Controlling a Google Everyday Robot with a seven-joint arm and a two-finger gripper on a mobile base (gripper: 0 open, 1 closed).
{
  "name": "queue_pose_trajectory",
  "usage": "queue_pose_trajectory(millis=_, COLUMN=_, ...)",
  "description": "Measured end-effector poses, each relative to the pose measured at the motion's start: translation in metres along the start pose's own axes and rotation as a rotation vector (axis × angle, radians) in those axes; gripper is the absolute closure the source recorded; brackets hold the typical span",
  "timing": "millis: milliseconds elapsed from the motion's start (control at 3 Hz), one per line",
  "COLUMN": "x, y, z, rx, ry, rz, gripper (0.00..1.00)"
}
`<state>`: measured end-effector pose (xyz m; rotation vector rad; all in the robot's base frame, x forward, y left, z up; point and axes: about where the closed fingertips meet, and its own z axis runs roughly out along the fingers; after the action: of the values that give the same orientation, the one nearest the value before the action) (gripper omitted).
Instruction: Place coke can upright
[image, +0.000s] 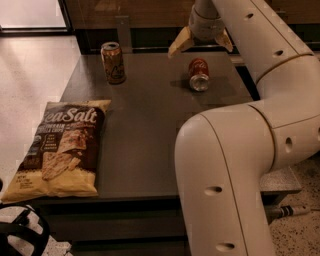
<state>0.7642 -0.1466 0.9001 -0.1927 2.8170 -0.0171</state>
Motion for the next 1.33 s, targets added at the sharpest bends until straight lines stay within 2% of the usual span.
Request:
queue_pose_trajectory(millis=667, x=0.005, y=-0.012, z=0.009, rx=-0.018, ry=0.012, rz=0.025, gripper=0.0)
queue_pose_trajectory(millis=1333, x=0.008, y=-0.007, z=0.021, rx=-0.018, ry=0.044, rz=0.0, gripper=0.0)
